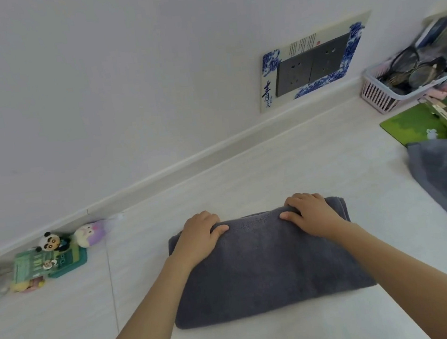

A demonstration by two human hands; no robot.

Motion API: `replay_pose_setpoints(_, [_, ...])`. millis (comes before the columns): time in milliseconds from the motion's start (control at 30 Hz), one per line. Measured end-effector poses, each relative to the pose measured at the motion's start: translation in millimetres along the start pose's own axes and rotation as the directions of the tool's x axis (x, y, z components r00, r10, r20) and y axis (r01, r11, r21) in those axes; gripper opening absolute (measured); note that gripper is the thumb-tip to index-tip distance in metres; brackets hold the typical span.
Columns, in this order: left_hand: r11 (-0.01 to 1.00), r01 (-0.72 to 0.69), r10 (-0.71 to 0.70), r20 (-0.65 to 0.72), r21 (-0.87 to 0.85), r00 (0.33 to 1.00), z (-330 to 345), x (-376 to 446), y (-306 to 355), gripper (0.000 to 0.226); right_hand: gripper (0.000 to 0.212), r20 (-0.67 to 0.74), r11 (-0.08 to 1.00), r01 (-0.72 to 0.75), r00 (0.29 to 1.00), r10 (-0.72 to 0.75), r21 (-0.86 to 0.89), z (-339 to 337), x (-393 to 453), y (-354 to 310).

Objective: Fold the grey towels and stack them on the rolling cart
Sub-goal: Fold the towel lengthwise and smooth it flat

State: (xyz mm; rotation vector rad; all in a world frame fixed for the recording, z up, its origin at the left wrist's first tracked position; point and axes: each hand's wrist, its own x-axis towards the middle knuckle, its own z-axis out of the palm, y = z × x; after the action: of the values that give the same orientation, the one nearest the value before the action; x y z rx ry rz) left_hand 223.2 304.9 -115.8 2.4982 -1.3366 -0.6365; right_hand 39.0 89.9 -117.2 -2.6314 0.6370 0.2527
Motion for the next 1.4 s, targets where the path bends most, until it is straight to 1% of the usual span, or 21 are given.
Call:
replay_pose_setpoints(67, [0.998,0.017,-0.016,0.022,-0.056,1.0,-10,-7,2,0.031,0.032,-0.004,0.999,0.011,1.0,-0.011,0.047,-12,-3,-7])
replay_pose_setpoints(133, [0.993,0.035,-0.036,-0.007,-0.112,0.999,-27,-16,4,0.031,0.031,-0.061,0.998,0.037,0.998,-0.035,0.04,-27,-6,-19])
replay_pose_setpoints(233, [0.999,-0.032,0.028,-0.189,-0.019,0.982,-62,-25,4,0.03,0.04,-0.222,0.994,0.104,0.969,-0.11,-0.042,-51,-4,-37])
replay_pose_setpoints(300, [0.992,-0.075,0.105,-0.35,0.097,0.931,-85,-32,3,0.034,0.052,-0.376,0.983,0.17,0.908,-0.186,-0.075,-62,-4,-50])
replay_pose_setpoints(367, [0.971,-0.103,0.197,-0.475,0.218,0.858,-102,-39,2,0.038,0.046,-0.513,0.96,0.257,0.812,-0.278,-0.113,-67,-4,-58])
replay_pose_setpoints(400, [0.953,-0.119,0.254,-0.518,0.28,0.817,-106,-47,0,0.036,0.04,-0.554,0.946,0.287,0.769,-0.321,-0.15,-67,-6,-63])
replay_pose_setpoints(433, [0.934,-0.127,0.299,-0.535,0.334,0.79,-107,-53,-2,0.032,0.035,-0.563,0.936,0.304,0.749,-0.35,-0.178,-65,-8,-65])
replay_pose_setpoints(500, [0.905,-0.115,0.338,-0.529,0.41,0.778,-97,-69,-9,0.028,0.032,-0.535,0.925,0.313,0.754,-0.38,-0.216,-52,-17,-70])
replay_pose_setpoints(567, [0.899,-0.078,0.296,-0.466,0.432,0.834,-66,-83,-17,0.028,0.034,-0.477,0.926,0.299,0.794,-0.376,-0.232,-29,-28,-70])
replay_pose_setpoints(600, [0.902,-0.058,0.25,-0.406,0.429,0.879,-46,-94,-22,0.029,0.036,-0.414,0.931,0.294,0.836,-0.361,-0.217,-13,-35,-72])
replay_pose_setpoints(667, [0.914,-0.054,0.182,-0.289,0.401,0.94,-2,-113,-30,0.033,0.048,-0.22,0.951,0.259,0.931,-0.293,-0.168,15,-50,-74])
replay_pose_setpoints(733, [0.928,-0.067,0.157,-0.222,0.366,0.962,32,-133,-34,0.038,0.059,-0.112,0.963,0.226,0.964,-0.243,-0.144,40,-64,-72])
replay_pose_setpoints(767, [0.936,-0.067,0.151,-0.221,0.347,0.964,44,-143,-36,0.039,0.059,-0.106,0.968,0.213,0.968,-0.227,-0.13,49,-73,-70])
replay_pose_setpoints(833, [0.951,-0.059,0.134,-0.231,0.305,0.964,50,-158,-33,0.035,0.047,-0.127,0.975,0.193,0.97,-0.207,-0.111,55,-86,-68])
replay_pose_setpoints(933, [0.993,-0.051,0.072,-0.194,0.109,0.978,44,-171,-29,0.042,0.028,-0.107,0.983,0.158,0.98,-0.168,-0.095,57,-100,-71])
replay_pose_setpoints(1000, [0.999,-0.043,0.043,-0.223,0.002,0.974,39,-170,-26,0.046,0.034,-0.111,0.987,0.129,0.984,-0.139,-0.092,58,-102,-76])
replay_pose_setpoints(1067, [0.998,-0.042,0.026,-0.302,-0.045,0.953,37,-162,-23,0.04,0.049,-0.15,0.99,0.123,0.98,-0.131,-0.063,60,-100,-81])
replay_pose_setpoints(1133, [0.999,-0.051,0.041,-0.379,-0.018,0.925,38,-148,-17,0.039,0.054,-0.218,0.99,0.142,0.965,-0.144,-0.027,67,-94,-85])
replay_pose_setpoints(1200, [1.0,-0.02,0.026,-0.382,0.02,0.924,40,-132,-6,0.048,0.049,-0.281,0.988,0.152,0.947,-0.153,-0.026,70,-85,-93])
replay_pose_setpoints(1300, [0.996,0.065,-0.049,-0.223,0.067,0.974,47,-109,14,0.071,0.052,-0.255,0.992,0.117,0.959,-0.126,-0.049,76,-64,-111])
replay_pose_setpoints(1400, [0.977,0.104,-0.085,-0.109,0.186,0.99,65,-96,18,0.069,0.064,-0.137,0.99,0.092,0.985,-0.106,-0.104,88,-49,-118])
